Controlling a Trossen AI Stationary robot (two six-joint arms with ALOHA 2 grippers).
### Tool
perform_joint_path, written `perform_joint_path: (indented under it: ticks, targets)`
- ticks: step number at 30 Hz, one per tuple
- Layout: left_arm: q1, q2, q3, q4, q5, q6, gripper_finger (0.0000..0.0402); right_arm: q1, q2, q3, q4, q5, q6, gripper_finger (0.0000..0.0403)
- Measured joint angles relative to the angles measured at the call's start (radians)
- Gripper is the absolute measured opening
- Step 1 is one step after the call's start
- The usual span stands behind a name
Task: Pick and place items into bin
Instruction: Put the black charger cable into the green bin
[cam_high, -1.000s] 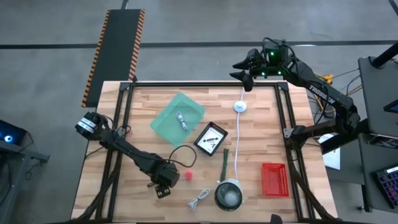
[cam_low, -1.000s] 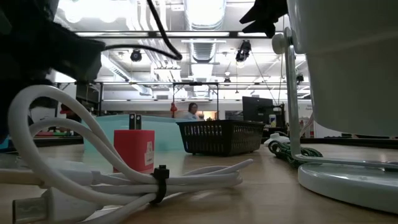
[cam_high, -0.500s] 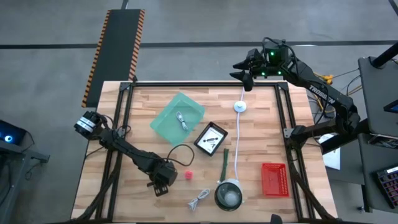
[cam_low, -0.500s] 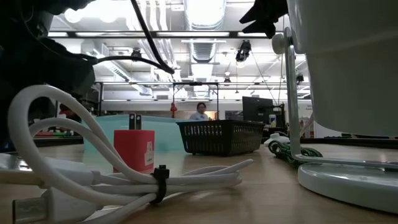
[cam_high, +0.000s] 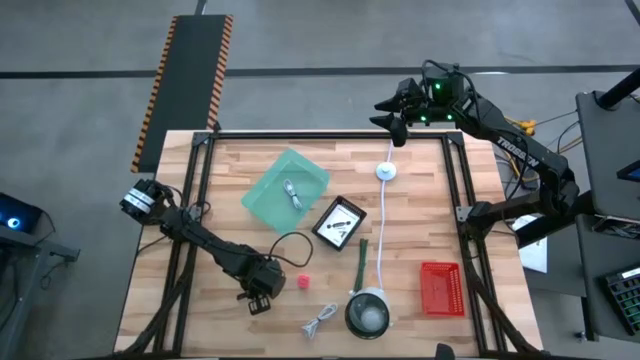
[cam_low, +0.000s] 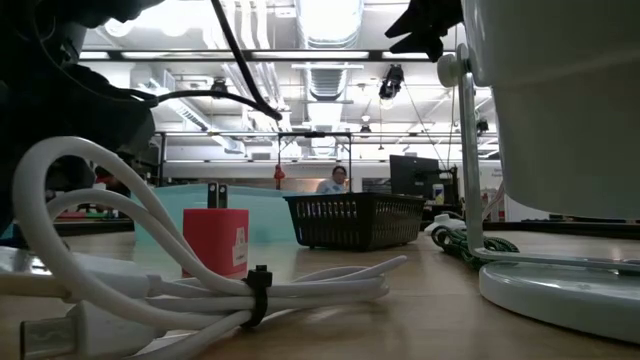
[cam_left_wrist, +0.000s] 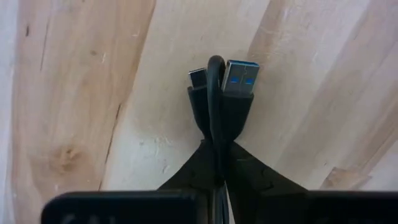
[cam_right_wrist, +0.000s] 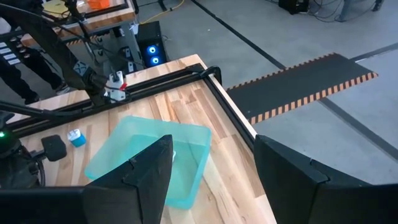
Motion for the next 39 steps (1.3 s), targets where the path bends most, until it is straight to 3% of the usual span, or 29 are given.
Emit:
perform_joint_path:
  ticks: [9,17,22,32,39]
  targets:
    - [0.008,-0.141,0.011,0.003,-0.006,-0.013,0.0003,0.000,0.000,0.000,0.000,0.000,-0.003,0.0210]
    - [0.111,-0.317,0.029,0.041,-0.347,-0.040,0.0002,0.000,0.000,0.000,0.000,0.000,0.000,0.0210]
    - [0.251,-0.385,0.023,0.072,-0.453,-0.059,0.0001,0.000,0.000,0.000,-0.001,0.000,0.000,0.0210]
    - [0.483,-0.394,0.025,0.079,-0.483,-0.202,0.0000,0.000,0.000,0.000,-0.008,0.000,0.003,0.0210]
    - [0.564,-0.379,0.019,0.019,-0.468,-0.496,0.0000,0.000,0.000,0.000,-0.027,0.000,0.003,0.0210]
